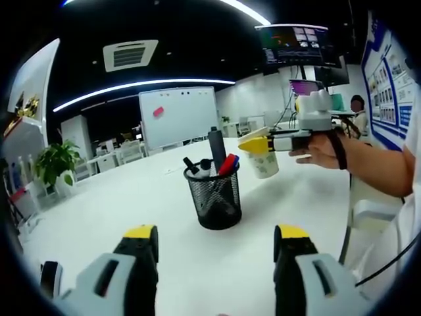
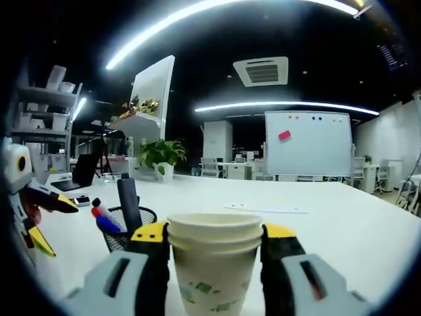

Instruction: Place the scattered laser pointers and whiteboard markers into the pen holder and stack the scattered paper cups together

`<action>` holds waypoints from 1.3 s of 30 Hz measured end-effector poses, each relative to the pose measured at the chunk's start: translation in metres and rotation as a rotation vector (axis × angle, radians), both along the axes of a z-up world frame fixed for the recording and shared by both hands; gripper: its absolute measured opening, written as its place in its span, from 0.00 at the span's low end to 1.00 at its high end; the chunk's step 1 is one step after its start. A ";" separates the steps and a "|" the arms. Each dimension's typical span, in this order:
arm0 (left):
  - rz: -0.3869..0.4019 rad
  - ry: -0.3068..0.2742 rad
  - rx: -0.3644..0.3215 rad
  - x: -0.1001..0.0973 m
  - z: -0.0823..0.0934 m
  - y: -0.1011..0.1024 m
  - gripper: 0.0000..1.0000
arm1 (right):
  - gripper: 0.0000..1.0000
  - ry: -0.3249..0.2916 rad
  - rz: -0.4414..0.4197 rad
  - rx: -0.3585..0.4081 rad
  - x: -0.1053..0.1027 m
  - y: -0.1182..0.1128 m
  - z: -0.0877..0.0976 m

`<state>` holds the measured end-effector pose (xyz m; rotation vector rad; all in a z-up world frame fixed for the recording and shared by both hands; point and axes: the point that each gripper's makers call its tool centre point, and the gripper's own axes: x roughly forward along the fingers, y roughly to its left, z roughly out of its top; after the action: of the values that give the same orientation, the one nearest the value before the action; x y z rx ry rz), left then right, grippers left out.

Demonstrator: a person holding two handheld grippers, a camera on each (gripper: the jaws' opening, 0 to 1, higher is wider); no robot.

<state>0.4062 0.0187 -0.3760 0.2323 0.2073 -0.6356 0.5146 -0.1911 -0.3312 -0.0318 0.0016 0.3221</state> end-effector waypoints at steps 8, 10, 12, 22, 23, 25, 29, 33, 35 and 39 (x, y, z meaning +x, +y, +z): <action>-0.003 0.001 -0.002 0.001 -0.001 0.000 0.73 | 0.55 0.002 0.010 0.009 0.001 0.003 -0.002; -0.001 0.003 -0.001 0.001 -0.001 0.001 0.73 | 0.55 0.005 0.012 0.011 0.001 0.004 -0.004; -0.003 0.003 0.002 0.001 -0.001 0.000 0.73 | 0.55 0.006 0.012 0.012 0.002 0.004 -0.004; -0.005 -0.004 0.000 0.005 0.000 0.004 0.72 | 0.55 0.012 0.013 0.010 0.002 0.004 -0.006; -0.005 -0.006 0.000 0.005 0.001 0.004 0.72 | 0.55 0.013 0.012 0.010 0.002 0.004 -0.006; -0.005 -0.010 -0.001 0.003 0.002 0.002 0.72 | 0.55 0.015 0.013 0.011 0.002 0.005 -0.007; -0.005 -0.010 0.002 -0.003 0.003 -0.002 0.72 | 0.55 0.018 0.014 0.014 0.002 0.006 -0.010; 0.002 -0.004 0.005 -0.007 0.002 -0.004 0.72 | 0.55 0.023 0.013 0.019 0.003 0.005 -0.012; 0.004 -0.003 0.005 -0.008 0.003 -0.004 0.72 | 0.55 0.024 0.015 0.016 0.004 0.007 -0.014; 0.004 -0.006 0.004 -0.009 0.005 -0.004 0.72 | 0.55 0.026 0.018 0.006 0.005 0.009 -0.016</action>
<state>0.3972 0.0143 -0.3708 0.2378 0.2030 -0.6303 0.5197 -0.1825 -0.3467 -0.0220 0.0261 0.3401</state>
